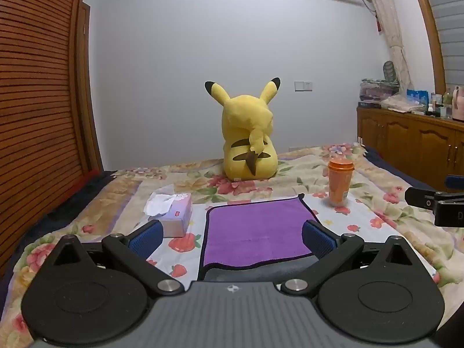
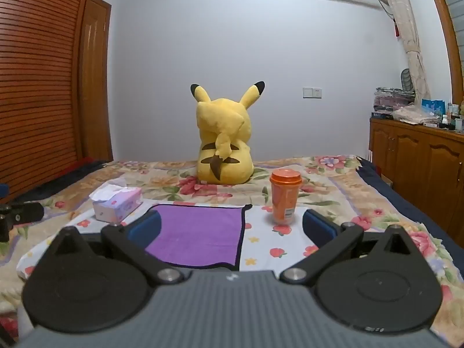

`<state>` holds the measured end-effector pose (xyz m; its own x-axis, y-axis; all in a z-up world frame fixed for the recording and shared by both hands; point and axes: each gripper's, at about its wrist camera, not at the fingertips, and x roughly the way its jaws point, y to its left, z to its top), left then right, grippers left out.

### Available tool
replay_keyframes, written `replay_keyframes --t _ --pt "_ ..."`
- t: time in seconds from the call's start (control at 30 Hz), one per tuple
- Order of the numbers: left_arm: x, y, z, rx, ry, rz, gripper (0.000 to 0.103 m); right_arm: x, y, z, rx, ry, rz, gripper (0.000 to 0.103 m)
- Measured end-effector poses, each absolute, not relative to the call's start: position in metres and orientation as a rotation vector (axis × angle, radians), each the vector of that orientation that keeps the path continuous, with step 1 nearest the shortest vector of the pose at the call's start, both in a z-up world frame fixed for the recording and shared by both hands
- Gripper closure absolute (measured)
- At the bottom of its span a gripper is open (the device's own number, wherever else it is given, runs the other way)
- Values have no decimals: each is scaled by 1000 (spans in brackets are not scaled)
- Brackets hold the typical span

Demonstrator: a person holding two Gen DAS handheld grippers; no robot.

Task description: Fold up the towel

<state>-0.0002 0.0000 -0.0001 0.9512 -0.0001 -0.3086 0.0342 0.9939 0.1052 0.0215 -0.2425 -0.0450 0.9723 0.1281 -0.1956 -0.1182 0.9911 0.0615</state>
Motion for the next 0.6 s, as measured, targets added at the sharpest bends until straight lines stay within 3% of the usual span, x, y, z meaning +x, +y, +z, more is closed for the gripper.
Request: replay_keyframes --t 0.6 --pt "-1 1 0 104 297 -18 0 23 -244 -47 48 198 125 0"
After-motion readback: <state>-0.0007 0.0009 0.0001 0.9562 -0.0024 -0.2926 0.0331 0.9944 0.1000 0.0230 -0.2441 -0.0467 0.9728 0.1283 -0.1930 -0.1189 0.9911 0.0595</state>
